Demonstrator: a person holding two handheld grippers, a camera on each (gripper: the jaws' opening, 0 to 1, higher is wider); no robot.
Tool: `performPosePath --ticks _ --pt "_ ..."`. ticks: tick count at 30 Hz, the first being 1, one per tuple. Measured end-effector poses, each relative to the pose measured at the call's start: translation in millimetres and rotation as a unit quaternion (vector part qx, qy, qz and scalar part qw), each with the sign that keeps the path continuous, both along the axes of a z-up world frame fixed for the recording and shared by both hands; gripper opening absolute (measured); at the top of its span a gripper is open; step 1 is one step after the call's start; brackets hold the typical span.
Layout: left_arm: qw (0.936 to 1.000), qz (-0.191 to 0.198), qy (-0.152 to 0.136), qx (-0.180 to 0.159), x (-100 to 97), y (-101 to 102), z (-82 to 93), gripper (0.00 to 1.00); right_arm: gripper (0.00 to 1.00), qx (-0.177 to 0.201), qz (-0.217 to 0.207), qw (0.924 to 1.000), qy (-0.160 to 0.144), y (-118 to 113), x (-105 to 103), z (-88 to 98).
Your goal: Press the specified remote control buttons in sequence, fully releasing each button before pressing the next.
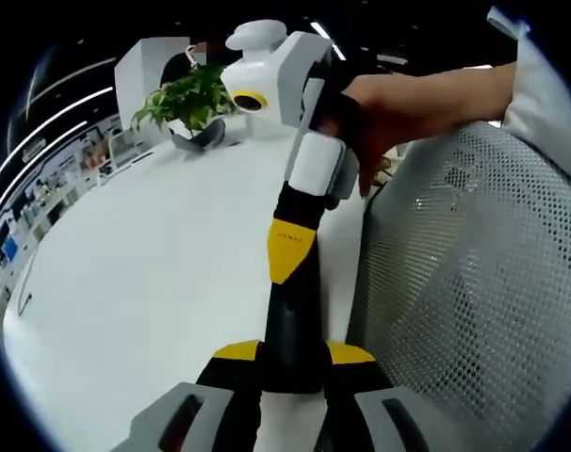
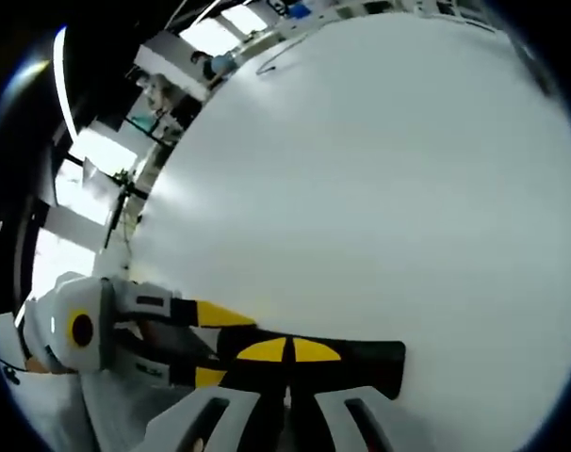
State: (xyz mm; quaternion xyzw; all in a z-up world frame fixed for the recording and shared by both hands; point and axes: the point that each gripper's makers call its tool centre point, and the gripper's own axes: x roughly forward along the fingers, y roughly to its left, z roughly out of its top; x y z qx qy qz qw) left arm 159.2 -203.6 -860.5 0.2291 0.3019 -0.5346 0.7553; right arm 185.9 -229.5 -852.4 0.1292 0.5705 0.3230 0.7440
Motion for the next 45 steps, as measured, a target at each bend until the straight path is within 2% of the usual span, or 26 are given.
performPosePath --ticks 6,11,12,13,14,19,20,24,28,34,36,38,40,45 --pt "1.0000 0.001 0.001 0.000 0.3 0.1 0.0 0.24 0.00 -0.001 -0.012 0.9999 -0.006 1.2 2.9 -2.0" --pt "1.0000 0.002 0.001 0.000 0.5 0.0 0.1 0.24 0.00 -0.002 -0.032 0.9995 0.007 0.6 6.2 -3.7" --pt "1.0000 0.003 0.001 0.000 0.7 0.0 -0.1 0.24 0.00 -0.001 -0.029 0.9996 0.000 1.4 5.9 -3.3" --pt "1.0000 0.003 0.001 0.000 0.6 0.0 -0.1 0.24 0.00 0.001 -0.017 0.9996 -0.023 2.1 8.1 -3.1" --pt "1.0000 0.004 0.002 -0.001 0.7 0.0 0.0 0.24 0.00 -0.003 -0.004 0.9994 -0.034 2.6 7.9 -2.9" --pt "1.0000 0.005 0.003 -0.003 0.8 0.3 0.3 0.24 0.00 -0.012 0.005 0.9998 -0.011 3.0 4.2 -0.3" --pt "1.0000 0.005 0.003 -0.004 1.1 0.3 0.0 0.24 0.00 -0.009 -0.003 0.9999 0.007 1.4 1.1 1.5" --pt "1.0000 0.005 0.004 -0.004 1.1 0.4 0.1 0.24 0.00 -0.003 -0.038 0.9990 -0.021 -8.7 12.1 11.4" --pt "1.0000 0.006 0.005 -0.005 1.1 0.4 -0.2 0.24 0.00 0.008 -0.051 0.9987 -0.001 -11.3 9.4 11.6" --pt "0.9999 0.008 0.007 -0.007 1.1 0.6 0.3 0.24 0.00 0.002 -0.026 0.9994 0.023 -3.3 -1.2 7.7" --pt "0.9999 0.012 0.009 -0.008 1.5 0.7 0.1 0.25 0.00 -0.013 -0.017 0.9992 0.034 -5.5 -5.8 2.7" --pt "0.9998 0.016 0.012 -0.009 2.0 0.7 0.0 0.25 0.00 -0.025 -0.006 0.9991 0.033 -6.4 -7.4 0.5" --pt "0.9998 0.016 0.011 -0.008 2.1 0.6 0.1 0.25 0.00 -0.022 -0.003 0.9994 0.026 -4.6 -6.5 1.7" --pt "0.9998 0.016 0.012 -0.009 2.6 0.6 -0.2 0.25 0.00 -0.018 -0.009 0.9993 0.033 -6.9 -6.7 1.0"
